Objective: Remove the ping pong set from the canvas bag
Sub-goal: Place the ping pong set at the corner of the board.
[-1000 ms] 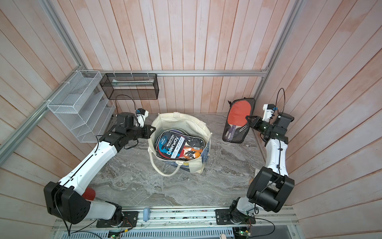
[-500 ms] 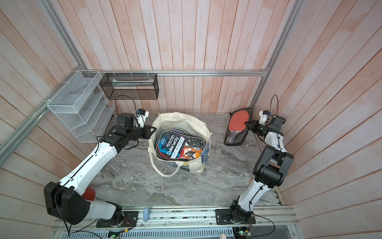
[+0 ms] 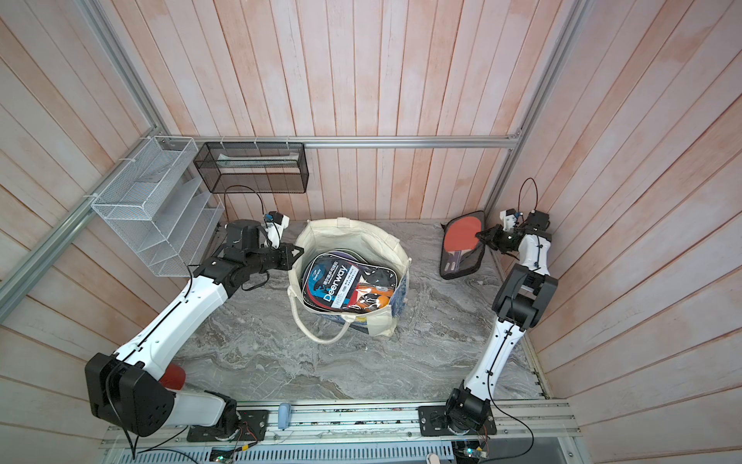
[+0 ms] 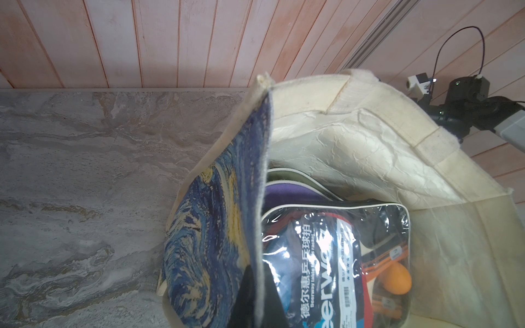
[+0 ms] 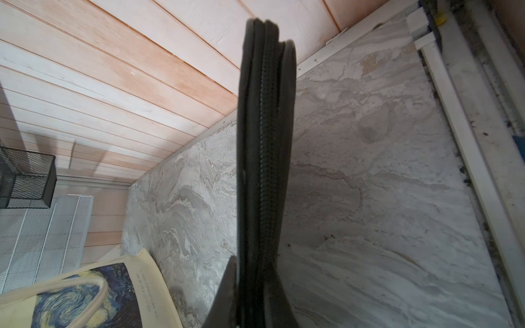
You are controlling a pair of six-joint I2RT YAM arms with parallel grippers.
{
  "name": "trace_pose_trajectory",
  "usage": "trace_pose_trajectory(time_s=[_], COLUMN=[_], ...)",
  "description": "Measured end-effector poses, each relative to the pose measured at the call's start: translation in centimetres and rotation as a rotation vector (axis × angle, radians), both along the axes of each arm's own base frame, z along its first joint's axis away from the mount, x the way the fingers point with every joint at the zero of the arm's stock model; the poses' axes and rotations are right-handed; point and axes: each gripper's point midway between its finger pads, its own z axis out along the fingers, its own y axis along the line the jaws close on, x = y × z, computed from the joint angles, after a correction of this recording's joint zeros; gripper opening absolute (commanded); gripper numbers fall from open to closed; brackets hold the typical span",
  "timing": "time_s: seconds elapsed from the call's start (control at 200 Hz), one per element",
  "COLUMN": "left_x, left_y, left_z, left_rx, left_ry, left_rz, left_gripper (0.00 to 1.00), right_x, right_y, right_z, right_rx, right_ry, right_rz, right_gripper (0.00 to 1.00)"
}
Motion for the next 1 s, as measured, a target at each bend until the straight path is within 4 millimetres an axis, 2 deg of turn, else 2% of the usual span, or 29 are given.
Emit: trace_pose_trajectory(time_s=[0.135, 0.38, 0.49, 0.585, 0.625, 0.695, 0.79, 0.905, 1.0], left_x=[0.0, 0.0, -0.1, -0.1, -0.1, -0.1, -0.1, -0.1, -0.2], left_y=[0.0, 0.0, 0.0, -0.1, -0.1, -0.1, -0.1, -0.2, -0.2], left_z=[0.0, -0.1, -0.1, 0.0, 0.0, 0.0, -0.1, -0.1, -0.1], left_rx=[0.000, -0.001, -0.002, -0.003, -0.003, -0.004, -0.005, -0.007, -0.009], left_ry=[0.001, 0.002, 0.002, 0.003, 0.003, 0.003, 0.004, 0.004, 0.004], left_rz=[0.000, -0.003, -0.003, -0.005, -0.006, -0.007, -0.009, -0.012, -0.015], left_gripper=[0.00, 0.00, 0.00, 0.00, 0.00, 0.00, 0.00, 0.00, 0.00], right_x=[0.4, 0.9, 0.8, 0.9, 0.9, 0.9, 0.9, 0.6, 0.6], right_y=[0.9, 4.3, 4.8, 4.6, 4.5, 4.3, 3.2, 1.8, 0.8], right_z=[-0.7, -3.4, -4.0, -4.2, -4.4, -4.6, -5.5, -7.2, -7.6], right_rx=[0.003, -0.011, -0.034, -0.060, -0.070, -0.086, -0.163, -0.255, -0.302], right_ry=[0.026, 0.101, 0.123, 0.132, 0.136, 0.143, 0.166, 0.212, 0.230], right_rz=[0.024, 0.084, 0.087, 0.079, 0.075, 0.067, 0.039, 0.003, -0.023], right_gripper=[0.00, 0.00, 0.00, 0.00, 0.04, 0.18, 0.27, 0.32, 0.35])
